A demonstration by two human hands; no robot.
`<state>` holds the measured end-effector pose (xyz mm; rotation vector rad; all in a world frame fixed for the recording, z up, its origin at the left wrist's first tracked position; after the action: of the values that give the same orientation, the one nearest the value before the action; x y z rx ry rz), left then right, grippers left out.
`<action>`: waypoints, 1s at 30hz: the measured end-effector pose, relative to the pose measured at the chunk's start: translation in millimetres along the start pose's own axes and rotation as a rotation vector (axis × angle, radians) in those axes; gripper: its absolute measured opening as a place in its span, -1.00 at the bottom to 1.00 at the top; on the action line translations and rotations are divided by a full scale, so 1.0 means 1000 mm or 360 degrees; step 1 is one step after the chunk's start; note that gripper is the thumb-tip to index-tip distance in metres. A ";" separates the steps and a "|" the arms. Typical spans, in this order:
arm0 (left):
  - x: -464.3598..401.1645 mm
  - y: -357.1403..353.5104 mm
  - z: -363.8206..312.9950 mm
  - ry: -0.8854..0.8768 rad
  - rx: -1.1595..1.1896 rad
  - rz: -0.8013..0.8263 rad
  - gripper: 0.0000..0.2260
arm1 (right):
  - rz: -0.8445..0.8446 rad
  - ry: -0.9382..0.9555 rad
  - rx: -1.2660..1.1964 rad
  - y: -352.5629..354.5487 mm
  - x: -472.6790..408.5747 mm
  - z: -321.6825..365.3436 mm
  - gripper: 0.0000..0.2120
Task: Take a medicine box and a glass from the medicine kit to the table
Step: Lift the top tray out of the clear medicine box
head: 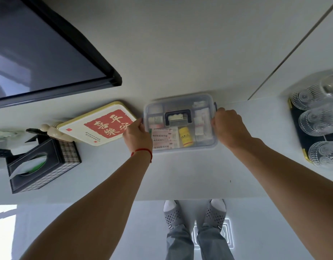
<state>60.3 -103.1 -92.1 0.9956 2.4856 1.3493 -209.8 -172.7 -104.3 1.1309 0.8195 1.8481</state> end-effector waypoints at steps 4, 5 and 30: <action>0.002 -0.004 -0.010 -0.0054 -0.0176 0.0030 -0.74 | -0.0071 0.0019 -0.0117 -0.001 0.000 -0.006 -0.74; -0.002 -0.004 -0.007 0.0002 -0.0209 0.0047 -0.78 | -0.0112 -0.0015 -0.0195 -0.001 0.000 -0.012 -0.73; 0.016 -0.028 0.007 0.0330 0.0376 0.0818 -0.72 | -0.0100 -0.0181 -0.0907 -0.008 0.033 0.011 -0.47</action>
<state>37.6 -99.1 -115.1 1.7231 2.7012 1.3573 -206.4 -138.6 -94.1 0.8200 0.2281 1.7833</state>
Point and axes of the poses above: each hand's wrist, its own x-axis away from the middle knuckle, its own y-axis out of the back of the hand, z = x × y, the point moved 8 cm from there along -x, towards the middle knuckle, and after that the axes turned 11 degrees about y, right-handed, at the moved point
